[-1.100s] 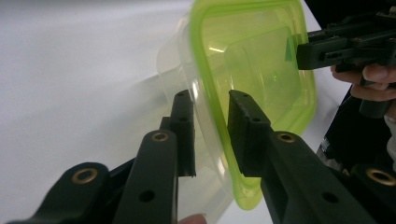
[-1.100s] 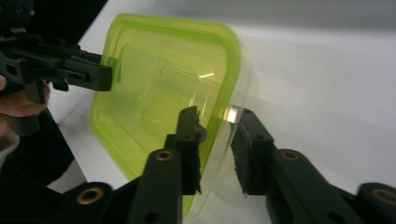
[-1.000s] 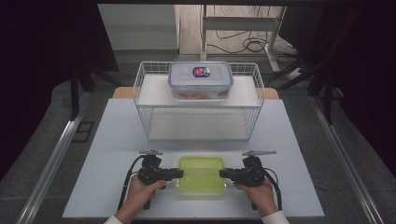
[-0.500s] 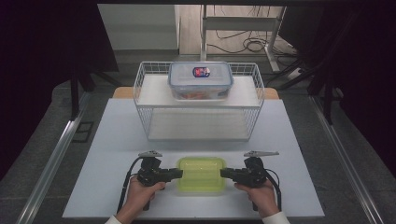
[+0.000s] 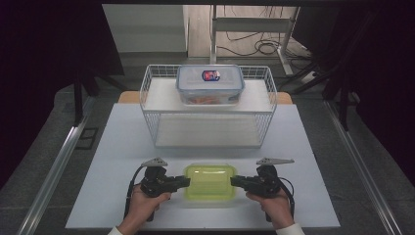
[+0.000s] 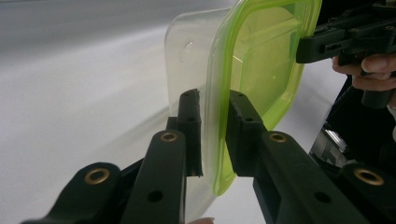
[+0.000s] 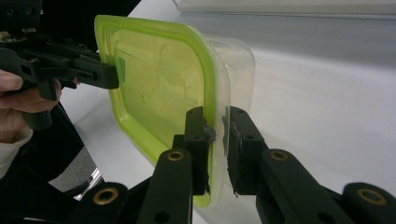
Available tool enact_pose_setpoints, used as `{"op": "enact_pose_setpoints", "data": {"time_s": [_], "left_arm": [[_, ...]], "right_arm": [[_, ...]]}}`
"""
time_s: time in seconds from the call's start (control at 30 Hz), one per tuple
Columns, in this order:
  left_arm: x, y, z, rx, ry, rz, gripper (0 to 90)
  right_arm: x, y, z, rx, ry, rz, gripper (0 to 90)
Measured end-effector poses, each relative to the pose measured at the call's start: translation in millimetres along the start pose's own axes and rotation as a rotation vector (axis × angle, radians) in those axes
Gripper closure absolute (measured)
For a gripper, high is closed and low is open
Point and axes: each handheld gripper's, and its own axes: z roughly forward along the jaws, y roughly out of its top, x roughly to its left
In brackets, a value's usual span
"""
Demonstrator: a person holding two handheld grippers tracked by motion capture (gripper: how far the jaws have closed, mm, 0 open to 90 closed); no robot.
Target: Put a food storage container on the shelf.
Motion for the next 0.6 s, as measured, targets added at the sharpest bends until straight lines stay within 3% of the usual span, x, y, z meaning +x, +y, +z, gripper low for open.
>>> {"op": "enact_pose_setpoints", "data": {"time_s": [0.6], "left_arm": [[-5.2,9.7,-13.2,-0.02,0.01,0.056,77.1]], "right_arm": [[10.8,16.0,-4.7,-0.012,-0.012,-0.069,79.1]]}}
